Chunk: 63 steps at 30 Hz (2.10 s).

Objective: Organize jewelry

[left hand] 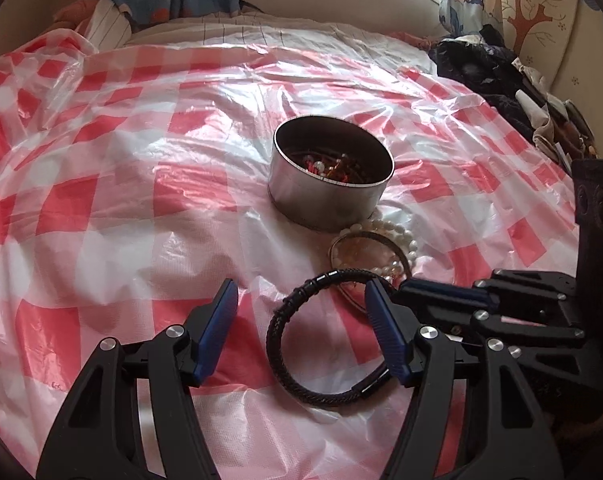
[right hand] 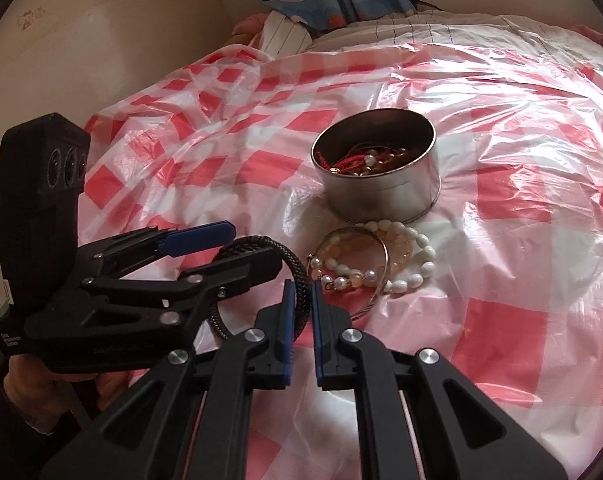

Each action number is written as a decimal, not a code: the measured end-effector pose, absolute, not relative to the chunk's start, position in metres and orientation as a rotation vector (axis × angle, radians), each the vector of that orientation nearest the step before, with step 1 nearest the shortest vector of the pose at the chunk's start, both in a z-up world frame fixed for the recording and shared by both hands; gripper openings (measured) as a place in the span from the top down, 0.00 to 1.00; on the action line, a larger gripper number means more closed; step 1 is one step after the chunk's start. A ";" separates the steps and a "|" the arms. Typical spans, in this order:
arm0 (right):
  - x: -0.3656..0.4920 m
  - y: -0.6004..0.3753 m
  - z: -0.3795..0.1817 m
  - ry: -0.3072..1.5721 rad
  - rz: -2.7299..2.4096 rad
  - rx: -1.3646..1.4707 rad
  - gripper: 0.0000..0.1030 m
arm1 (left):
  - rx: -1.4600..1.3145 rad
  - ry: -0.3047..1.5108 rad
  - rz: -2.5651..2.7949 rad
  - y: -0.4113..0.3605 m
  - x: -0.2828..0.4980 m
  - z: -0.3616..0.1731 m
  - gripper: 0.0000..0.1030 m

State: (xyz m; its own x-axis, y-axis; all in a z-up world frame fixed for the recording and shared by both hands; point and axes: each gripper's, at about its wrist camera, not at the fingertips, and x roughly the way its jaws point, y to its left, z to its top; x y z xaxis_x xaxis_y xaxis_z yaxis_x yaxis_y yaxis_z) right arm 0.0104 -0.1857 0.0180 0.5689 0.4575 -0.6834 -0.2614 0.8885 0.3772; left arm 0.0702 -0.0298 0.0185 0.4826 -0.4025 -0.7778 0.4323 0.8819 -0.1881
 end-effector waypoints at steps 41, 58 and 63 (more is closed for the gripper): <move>-0.001 -0.242 0.018 0.901 0.106 0.147 0.60 | 0.049 0.930 -0.436 -0.016 0.079 0.013 0.53; 0.008 -0.234 0.010 0.892 0.099 0.094 0.97 | 0.139 0.864 -0.416 -0.025 0.074 0.022 0.91; 0.011 -0.237 0.005 0.922 0.102 0.114 0.82 | 0.135 0.895 -0.403 -0.024 0.078 0.015 0.85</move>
State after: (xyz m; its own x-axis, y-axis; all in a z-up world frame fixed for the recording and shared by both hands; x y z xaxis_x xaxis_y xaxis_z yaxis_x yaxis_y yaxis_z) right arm 0.0110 -0.2372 0.0055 0.6000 0.1364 -0.7883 -0.0388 0.9892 0.1417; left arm 0.0776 -0.0245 0.0152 0.5565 -0.2845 -0.7806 0.3958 0.9169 -0.0520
